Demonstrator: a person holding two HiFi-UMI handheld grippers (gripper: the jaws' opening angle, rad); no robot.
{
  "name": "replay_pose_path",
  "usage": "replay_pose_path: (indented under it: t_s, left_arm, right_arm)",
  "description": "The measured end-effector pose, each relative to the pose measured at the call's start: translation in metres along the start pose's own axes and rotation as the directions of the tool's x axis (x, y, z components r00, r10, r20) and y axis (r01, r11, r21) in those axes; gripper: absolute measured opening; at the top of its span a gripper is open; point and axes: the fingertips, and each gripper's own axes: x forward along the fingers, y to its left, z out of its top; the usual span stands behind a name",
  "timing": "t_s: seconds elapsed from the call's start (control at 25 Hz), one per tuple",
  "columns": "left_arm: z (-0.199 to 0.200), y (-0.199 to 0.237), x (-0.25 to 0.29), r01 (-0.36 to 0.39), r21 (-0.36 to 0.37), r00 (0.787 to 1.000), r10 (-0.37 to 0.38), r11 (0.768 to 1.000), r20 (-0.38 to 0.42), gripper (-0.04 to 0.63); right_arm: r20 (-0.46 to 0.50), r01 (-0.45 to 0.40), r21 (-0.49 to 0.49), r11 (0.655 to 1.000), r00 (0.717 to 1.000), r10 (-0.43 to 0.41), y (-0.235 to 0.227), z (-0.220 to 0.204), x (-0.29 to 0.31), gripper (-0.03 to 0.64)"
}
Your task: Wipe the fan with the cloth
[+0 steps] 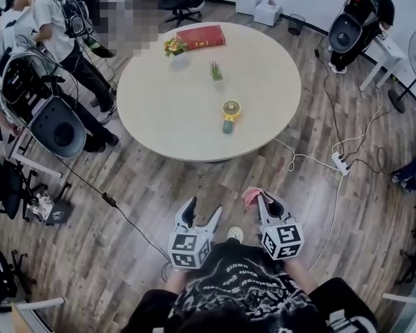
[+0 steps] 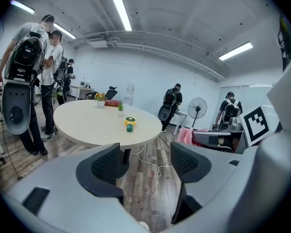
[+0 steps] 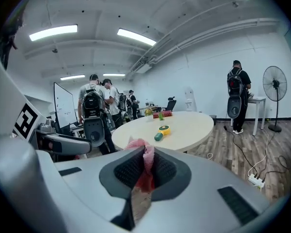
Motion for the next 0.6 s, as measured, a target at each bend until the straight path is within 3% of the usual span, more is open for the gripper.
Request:
replay_pose_path:
  t_s: [0.4, 0.6]
  left_arm:
    - [0.011, -0.017, 0.065, -0.046, 0.025, 0.997, 0.047, 0.999, -0.062, 0.345]
    - [0.012, -0.01, 0.088, -0.047, 0.037, 0.994, 0.051, 0.998, -0.097, 0.345]
  right_arm:
    - [-0.034, -0.053, 0.017, 0.998, 0.998, 0.053, -0.048, 0.007, 0.026, 0.034]
    - [-0.056, -0.038, 0.037, 0.999, 0.998, 0.04, -0.06, 0.003, 0.036, 0.034]
